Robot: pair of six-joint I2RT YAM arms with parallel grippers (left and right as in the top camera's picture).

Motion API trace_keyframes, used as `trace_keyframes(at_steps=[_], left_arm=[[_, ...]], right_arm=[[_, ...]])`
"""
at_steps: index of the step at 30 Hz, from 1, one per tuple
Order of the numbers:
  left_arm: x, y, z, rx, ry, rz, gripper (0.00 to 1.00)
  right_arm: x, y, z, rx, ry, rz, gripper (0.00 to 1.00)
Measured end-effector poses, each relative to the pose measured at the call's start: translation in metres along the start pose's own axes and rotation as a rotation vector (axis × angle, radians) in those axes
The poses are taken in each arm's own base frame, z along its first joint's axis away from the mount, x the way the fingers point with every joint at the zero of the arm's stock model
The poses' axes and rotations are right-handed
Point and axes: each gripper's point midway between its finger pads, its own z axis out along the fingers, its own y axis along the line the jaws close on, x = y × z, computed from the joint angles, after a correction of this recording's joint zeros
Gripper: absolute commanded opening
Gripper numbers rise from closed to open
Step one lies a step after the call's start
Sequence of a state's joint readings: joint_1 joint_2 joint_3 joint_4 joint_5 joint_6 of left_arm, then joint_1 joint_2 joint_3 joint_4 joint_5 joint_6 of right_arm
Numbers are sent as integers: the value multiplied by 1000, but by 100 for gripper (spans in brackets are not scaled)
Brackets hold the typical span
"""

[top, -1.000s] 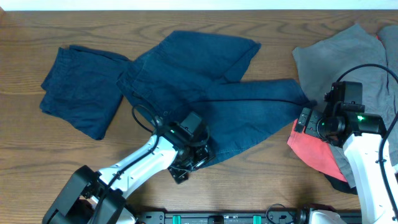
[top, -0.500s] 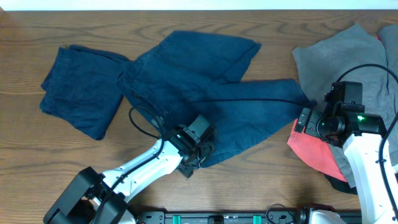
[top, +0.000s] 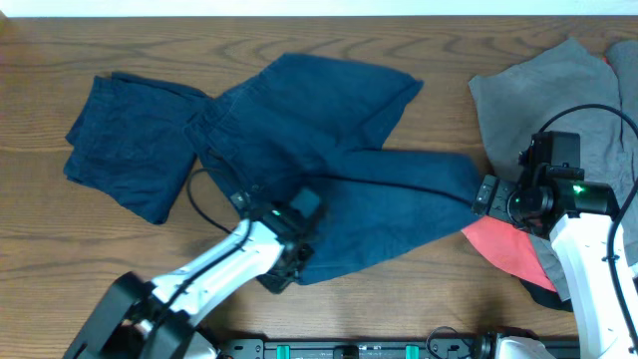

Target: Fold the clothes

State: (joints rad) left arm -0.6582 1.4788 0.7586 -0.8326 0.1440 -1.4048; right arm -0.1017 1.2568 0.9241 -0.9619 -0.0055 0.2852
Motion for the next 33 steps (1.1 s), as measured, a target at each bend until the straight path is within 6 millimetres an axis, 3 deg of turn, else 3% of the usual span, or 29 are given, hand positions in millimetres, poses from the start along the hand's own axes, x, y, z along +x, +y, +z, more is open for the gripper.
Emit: trace_keyframes(at_steps=[4, 10, 17, 24, 27, 29, 31, 33], left_arm=[[-21, 11, -21, 42, -30, -10, 6], [-51, 16, -41, 109, -123, -24, 6], [-57, 23, -42, 77, -154, 15, 6], [-61, 35, -42, 24, -183, 27, 6], [-61, 39, -42, 9, -181, 30, 6], [-60, 43, -41, -10, -177, 30, 6], [-58, 52, -41, -45, -168, 31, 6], [-56, 59, -41, -76, -161, 31, 6]], right_arm=[[14, 13, 9, -81, 54, 4, 99], [57, 21, 35, -162, 184, 85, 99], [88, 35, 59, -260, 250, 132, 99], [110, 36, 69, -263, 307, 214, 98], [113, 32, 71, -239, 315, 254, 90], [112, 31, 72, -229, 314, 278, 78], [112, 30, 72, -221, 312, 300, 57], [111, 30, 73, -218, 309, 310, 28]])
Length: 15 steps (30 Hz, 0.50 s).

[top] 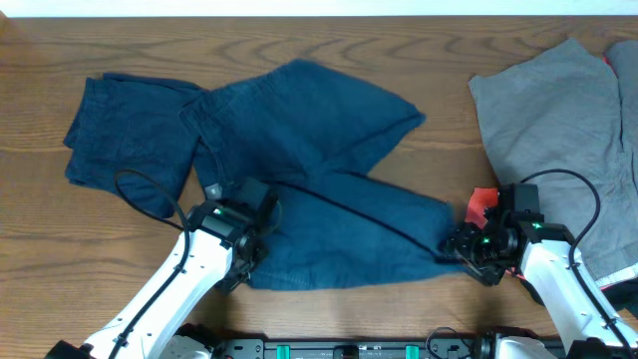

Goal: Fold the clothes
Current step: 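Grasp the shorts' right leg hem with the right gripper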

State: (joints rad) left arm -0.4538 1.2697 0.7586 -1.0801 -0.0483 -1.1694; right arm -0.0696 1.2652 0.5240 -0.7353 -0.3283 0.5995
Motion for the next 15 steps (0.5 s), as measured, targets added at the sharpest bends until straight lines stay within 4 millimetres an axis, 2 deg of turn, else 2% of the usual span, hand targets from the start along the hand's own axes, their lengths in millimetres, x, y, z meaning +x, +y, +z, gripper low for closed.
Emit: trace_keyframes(at_steps=[2, 3, 5, 7, 8, 10, 15], left_arm=[[1, 4, 0, -15, 4, 8, 6], [1, 4, 0, -16, 6, 17, 6], [3, 3, 0, -12, 14, 27, 6], [4, 3, 0, -10, 20, 32, 6], [4, 2, 0, -7, 19, 35, 6], [3, 0, 0, 0, 17, 43, 6], [1, -6, 0, 27, 7, 42, 6]], right_arm=[[-2, 1, 0, -4, -7, 7, 5], [-3, 2, 0, -10, -13, 6, 1], [-5, 6, 0, -25, -19, 11, 2], [-6, 9, 0, -43, -18, 12, 13], [-5, 10, 0, -49, -13, 11, 22], [-1, 11, 0, -56, 5, 10, 32], [21, 0, -1, -18, 96, 37, 37]])
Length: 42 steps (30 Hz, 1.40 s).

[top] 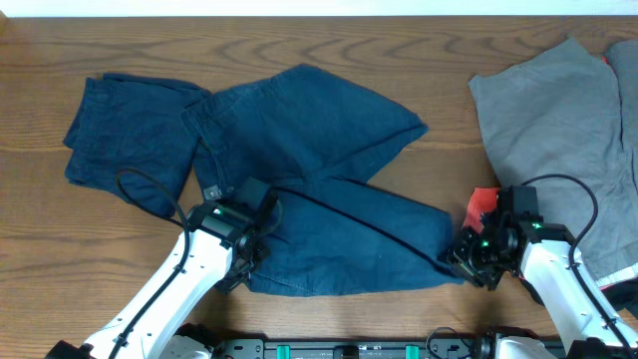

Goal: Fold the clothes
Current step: 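Grasp the shorts' right leg hem with the right gripper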

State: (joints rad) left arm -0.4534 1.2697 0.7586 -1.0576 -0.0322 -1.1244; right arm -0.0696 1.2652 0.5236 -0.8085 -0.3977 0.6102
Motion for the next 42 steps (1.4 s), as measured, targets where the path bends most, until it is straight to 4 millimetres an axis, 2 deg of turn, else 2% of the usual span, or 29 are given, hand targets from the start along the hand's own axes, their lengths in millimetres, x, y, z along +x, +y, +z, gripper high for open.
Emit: trace_keyframes(at_steps=[5, 13, 18, 21, 25, 30, 35, 42], left_arm=[[-1, -3, 0, 13, -5, -1, 6], [-2, -5, 0, 22, -7, 11, 6], [-3, -10, 0, 39, -14, 21, 7], [-4, -11, 0, 46, -16, 26, 6], [-4, -11, 0, 45, -16, 34, 6], [-4, -11, 0, 45, -16, 48, 6], [-4, -11, 0, 45, -16, 49, 7], [-4, -11, 0, 45, -17, 48, 6]], right_arm=[[10, -19, -2, 93, 23, 63, 36], [17, -26, -21, 105, -56, 123, 38], [33, -34, -32, 120, -53, 161, 46], [35, -34, -34, 114, -66, 181, 58], [34, -34, -34, 109, -72, 216, 63], [30, -31, -25, 73, -80, 250, 63], [38, -37, -7, 58, -46, 287, 63], [35, -28, 4, -1, -52, 286, 59]])
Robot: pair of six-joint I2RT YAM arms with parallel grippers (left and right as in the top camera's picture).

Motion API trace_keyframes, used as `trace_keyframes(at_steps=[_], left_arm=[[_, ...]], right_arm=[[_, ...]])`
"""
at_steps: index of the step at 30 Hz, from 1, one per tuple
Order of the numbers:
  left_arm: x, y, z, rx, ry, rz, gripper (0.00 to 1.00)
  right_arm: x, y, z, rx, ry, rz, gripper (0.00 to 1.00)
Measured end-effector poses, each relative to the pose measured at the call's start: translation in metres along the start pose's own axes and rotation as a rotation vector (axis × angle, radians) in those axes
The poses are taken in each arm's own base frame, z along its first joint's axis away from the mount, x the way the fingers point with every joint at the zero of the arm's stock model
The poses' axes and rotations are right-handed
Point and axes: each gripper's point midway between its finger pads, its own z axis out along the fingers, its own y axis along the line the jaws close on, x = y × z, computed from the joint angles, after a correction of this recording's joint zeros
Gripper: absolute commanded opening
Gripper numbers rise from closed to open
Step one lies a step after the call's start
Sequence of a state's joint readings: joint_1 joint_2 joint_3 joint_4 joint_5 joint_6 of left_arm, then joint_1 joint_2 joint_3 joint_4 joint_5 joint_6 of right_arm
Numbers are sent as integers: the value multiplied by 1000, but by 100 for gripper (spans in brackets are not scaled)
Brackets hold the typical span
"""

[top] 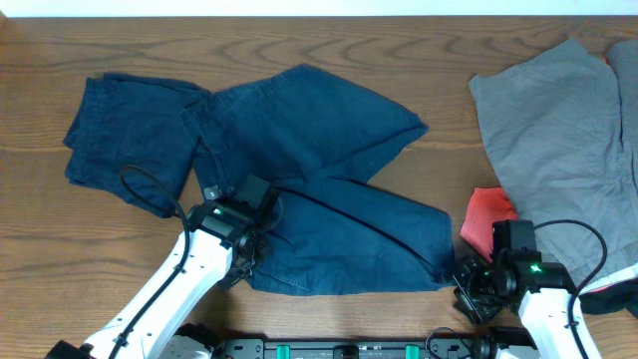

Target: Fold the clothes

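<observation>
Dark blue trousers [329, 199] lie spread across the middle of the table, one leg folded over toward the front. My left gripper [245, 263] points down at the trousers' front left edge. Its fingers are hidden under the wrist, so its state does not show. My right gripper [467, 295] sits just off the trousers' front right corner [443, 275]. It appears open and holds nothing.
A second dark blue garment [125, 140] lies folded at the far left. A grey garment [548, 110] covers the right side, with a red cloth [488, 221] at its front edge. A dark item [610, 299] shows by the right arm.
My right gripper was on the trousers' front right corner and now sits lower and to the right, clear of the cloth. The corner stayed put. The left arm has barely moved.
First both grippers were at the ends of the front trouser leg, the right one far out by the grey garment. Later both sat further left and nearer the front, with the leg shifted that way. Now the right gripper is off the cloth.
</observation>
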State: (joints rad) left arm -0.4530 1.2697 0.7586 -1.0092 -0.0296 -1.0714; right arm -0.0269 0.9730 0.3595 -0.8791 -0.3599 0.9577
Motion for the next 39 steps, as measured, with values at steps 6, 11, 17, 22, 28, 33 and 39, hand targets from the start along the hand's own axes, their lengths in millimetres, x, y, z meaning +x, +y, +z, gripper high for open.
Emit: trace_keyframes(at_steps=[6, 11, 17, 22, 28, 33, 39], left_arm=[[0, 0, 0, 0, 0, 4, 6], [0, 0, 0, 0, 0, 8, 7], [1, -1, 0, 3, 7, 27, 6], [14, -5, -1, 38, 77, 119, 6], [37, -1, -13, 97, 181, 250, 6], [45, 4, -34, 194, 170, 306, 6], [50, 4, -66, 382, 87, 333, 6]], right_arm=[[-15, 16, -1, -60, -65, -11, 37], [-20, 16, -1, -57, -90, -8, 1], [-22, 19, -2, -66, -104, -65, 1], [-27, 24, -5, -69, -127, -152, 1], [-46, 66, -60, -105, -255, -283, 1], [-59, 89, -121, -108, -378, -342, 1], [-64, 93, -167, -54, -483, -388, 1]])
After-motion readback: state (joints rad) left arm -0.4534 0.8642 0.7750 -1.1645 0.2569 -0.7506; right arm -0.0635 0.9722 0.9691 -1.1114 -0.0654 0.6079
